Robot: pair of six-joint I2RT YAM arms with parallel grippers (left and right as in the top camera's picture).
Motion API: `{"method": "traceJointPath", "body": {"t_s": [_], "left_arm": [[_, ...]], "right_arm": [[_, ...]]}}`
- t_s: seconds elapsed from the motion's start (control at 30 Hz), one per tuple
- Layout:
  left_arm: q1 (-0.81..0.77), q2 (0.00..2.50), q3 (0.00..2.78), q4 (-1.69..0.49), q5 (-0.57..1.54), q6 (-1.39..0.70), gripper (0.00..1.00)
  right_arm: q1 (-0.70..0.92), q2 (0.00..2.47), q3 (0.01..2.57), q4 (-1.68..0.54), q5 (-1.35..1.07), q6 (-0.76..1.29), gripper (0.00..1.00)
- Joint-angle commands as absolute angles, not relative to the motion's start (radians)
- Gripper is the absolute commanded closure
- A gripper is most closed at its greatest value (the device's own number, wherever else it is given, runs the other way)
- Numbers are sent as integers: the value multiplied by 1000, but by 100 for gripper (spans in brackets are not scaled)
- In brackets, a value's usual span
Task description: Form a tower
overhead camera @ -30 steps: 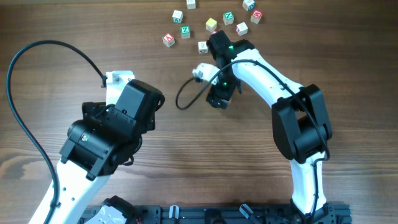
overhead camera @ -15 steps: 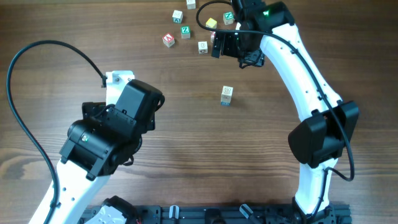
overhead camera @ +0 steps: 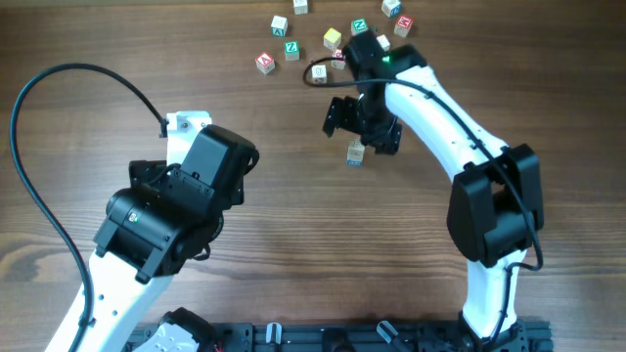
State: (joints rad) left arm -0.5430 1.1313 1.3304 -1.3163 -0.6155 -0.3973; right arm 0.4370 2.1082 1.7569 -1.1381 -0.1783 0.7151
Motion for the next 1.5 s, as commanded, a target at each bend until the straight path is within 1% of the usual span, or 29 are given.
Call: {"method": "traceJointPath", "body": {"t_s": [0.0,0.4,0.5,0.67,0.7,0.77,0.8,0.87,0.93,1.0,1.17,1.47], "left_arm": [[-541,1122,1330,-1314,-618,-389,0],[-541,1122,1330,-1314,-618,-389,0],[-541,1122,1330,-1314,-618,-389,0],[-541,1122,1330,-1314,-618,-389,0],[-541,1122,1330,-1314,-618,-389,0],[-541,1122,1330,-1314,-618,-389,0],[-541,1122,1330,-1314,-618,-389,0],[-541,1122,1330,-1314,-618,-389,0],[-541,1122,1330,-1314,-618,-389,0],[-541,1122,1330,-1314,-618,-389,0],[-541,1122,1330,-1314,-618,-389,0],[-541,1122,1330,-1314,-618,-389,0]], "right_arm": [[436,2133,1739,-1113,-178,711,0],[455,2248,1739,-1082,-113,679,1],[455,2250,1740,-1081,-132,667,5],[455,2250,1740,-1083,-133,657,18],[455,2250,1740,-1085,-133,656,22],[455,2250,1740,-1086,-133,654,25],[455,2250,1740,-1086,-132,653,29],[455,2250,1740,-1085,-141,629,40],[455,2250,1740,-1090,-144,627,48],[455,2250,1740,-1092,-149,610,50],[455,2250,1740,-1093,-155,601,61],[455,2250,1740,-1093,-155,601,71]]}}
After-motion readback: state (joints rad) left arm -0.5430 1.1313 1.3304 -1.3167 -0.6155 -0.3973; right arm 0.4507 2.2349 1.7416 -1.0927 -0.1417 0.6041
